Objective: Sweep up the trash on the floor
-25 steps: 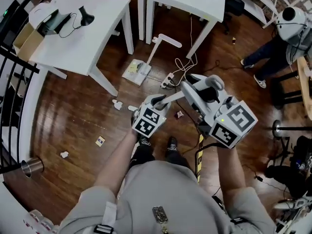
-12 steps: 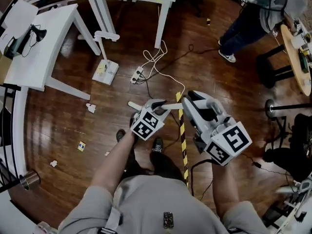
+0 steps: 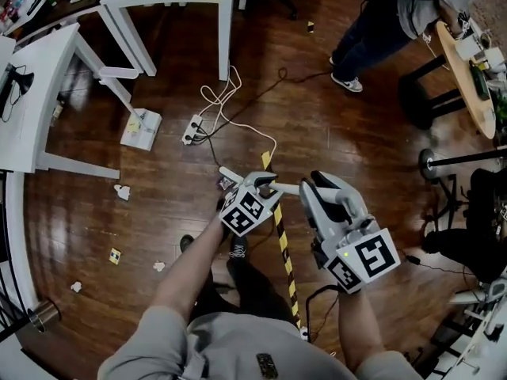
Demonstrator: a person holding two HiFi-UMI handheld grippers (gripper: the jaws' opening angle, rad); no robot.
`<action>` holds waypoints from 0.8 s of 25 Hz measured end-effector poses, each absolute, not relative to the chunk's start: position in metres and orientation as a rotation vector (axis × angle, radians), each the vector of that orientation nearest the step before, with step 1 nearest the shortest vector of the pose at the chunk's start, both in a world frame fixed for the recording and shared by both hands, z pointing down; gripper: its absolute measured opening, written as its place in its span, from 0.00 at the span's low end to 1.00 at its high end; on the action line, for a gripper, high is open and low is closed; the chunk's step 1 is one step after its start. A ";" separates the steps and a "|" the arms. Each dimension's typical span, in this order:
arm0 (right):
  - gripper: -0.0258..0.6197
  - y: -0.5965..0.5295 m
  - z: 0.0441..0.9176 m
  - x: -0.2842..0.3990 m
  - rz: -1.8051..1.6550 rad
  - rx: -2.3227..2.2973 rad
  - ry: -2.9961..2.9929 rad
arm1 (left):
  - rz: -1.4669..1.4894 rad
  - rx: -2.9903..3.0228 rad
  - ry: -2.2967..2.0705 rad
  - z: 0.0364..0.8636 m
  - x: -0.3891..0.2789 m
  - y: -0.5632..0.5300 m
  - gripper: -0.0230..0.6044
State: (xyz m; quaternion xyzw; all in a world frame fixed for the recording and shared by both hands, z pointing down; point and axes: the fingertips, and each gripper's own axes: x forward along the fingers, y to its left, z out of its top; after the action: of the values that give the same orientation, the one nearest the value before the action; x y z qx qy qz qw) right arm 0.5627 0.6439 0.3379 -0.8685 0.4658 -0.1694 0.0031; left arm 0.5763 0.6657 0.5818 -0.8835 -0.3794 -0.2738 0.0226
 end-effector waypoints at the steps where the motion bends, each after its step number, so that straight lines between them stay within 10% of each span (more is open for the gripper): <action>1: 0.16 0.645 0.351 0.566 -0.540 -2.736 1.439 | -0.859 -2.729 -1.188 0.595 0.579 0.668 0.23; 20: 0.16 0.633 0.455 0.573 -0.835 -2.630 1.452 | -0.997 -2.733 -1.161 0.694 0.575 0.645 0.25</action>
State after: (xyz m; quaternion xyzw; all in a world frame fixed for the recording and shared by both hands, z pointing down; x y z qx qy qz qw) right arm 0.5734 0.6334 0.4552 -0.8434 0.4657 -0.2679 0.0115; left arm 0.5753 0.6449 0.6939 -0.8725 -0.3708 -0.3183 0.0047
